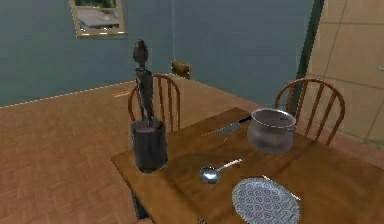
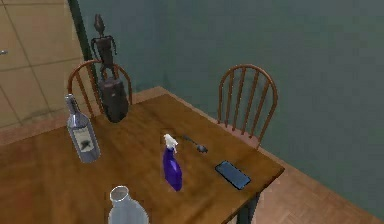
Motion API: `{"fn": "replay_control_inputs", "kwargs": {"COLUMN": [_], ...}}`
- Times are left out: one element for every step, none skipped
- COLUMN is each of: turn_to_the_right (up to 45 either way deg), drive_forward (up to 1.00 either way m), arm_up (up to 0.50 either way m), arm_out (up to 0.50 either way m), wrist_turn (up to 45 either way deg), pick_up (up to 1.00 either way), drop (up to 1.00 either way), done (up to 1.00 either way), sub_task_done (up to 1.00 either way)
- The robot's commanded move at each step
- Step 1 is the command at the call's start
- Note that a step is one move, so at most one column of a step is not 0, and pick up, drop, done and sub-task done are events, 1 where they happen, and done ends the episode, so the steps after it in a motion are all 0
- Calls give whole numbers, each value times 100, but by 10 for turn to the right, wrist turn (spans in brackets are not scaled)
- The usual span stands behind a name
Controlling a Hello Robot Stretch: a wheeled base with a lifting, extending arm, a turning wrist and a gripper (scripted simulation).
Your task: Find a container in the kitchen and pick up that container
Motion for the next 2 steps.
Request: {"fn": "replay_control_inputs", "kwargs": {"turn_to_the_right": [0,0], "drive_forward": [0,0], "arm_up": [50,36], "arm_out": [0,0], "wrist_turn": [0,0], "pick_up": [0,0], "drop": [0,0], "done": [0,0], "sub_task_done": [0,0]}}
